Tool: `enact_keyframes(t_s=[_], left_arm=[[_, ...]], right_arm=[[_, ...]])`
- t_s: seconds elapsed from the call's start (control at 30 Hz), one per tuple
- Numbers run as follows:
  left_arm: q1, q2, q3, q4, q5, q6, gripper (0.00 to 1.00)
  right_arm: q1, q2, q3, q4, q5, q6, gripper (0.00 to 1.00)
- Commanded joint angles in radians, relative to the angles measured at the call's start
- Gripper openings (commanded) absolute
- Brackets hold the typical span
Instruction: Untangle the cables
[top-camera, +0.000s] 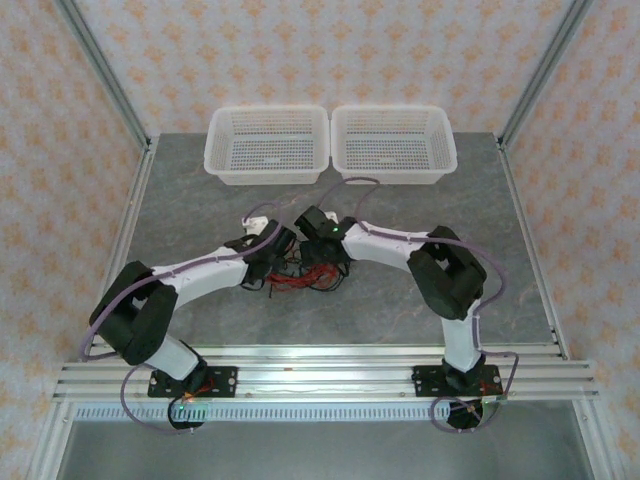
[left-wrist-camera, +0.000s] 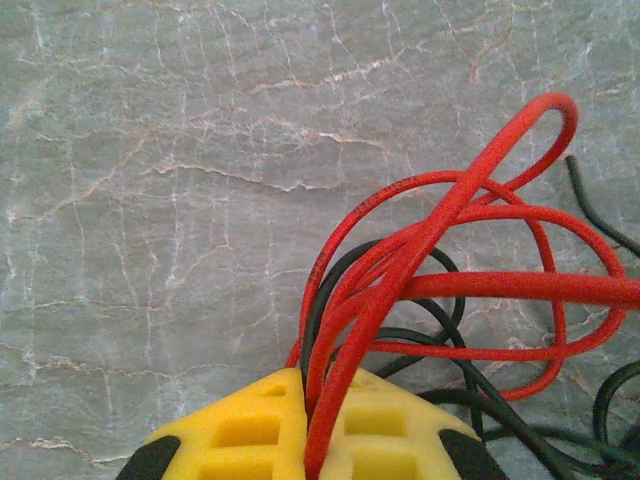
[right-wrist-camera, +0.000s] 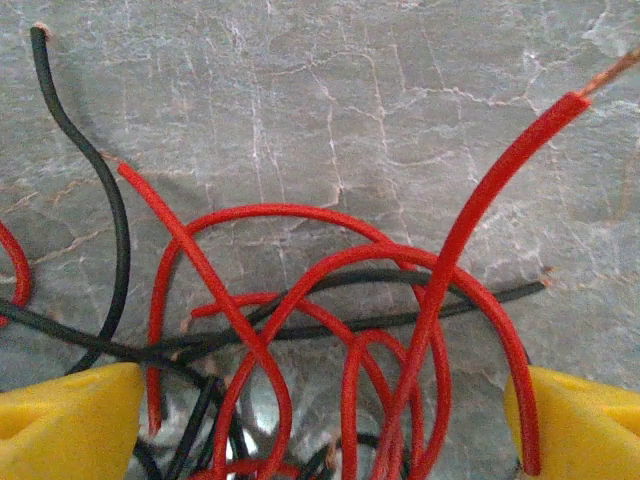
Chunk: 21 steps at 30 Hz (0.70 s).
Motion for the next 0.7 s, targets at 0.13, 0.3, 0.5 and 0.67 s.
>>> enact_keyframes(t_s=[0.13,0.3,0.5,0.67], left_arm=[[-0.014,0.022,-0.031,0.043,0.011,-0.026,0.0],[-0.014,0.039,-0.053,0.044,-0.001,-0.033,0.0],[-0.004,0.118,-0.127,0.09,-0.028,-0.052,0.0],[0.006,0.19,-0.15,0.143,0.002,-0.07,0.0]], right_arm=[[0.01,0.077,0.027,-0.057,0.059,0.001,0.93],[0.01,0.095,0.013,-0.06,0.143,0.044,0.88],[-0.045,0.038,-0.087,-0.006,0.216,0.156,0.71],[-0.127,-0.094,-0.24,0.06,0.238,0.213,0.67]])
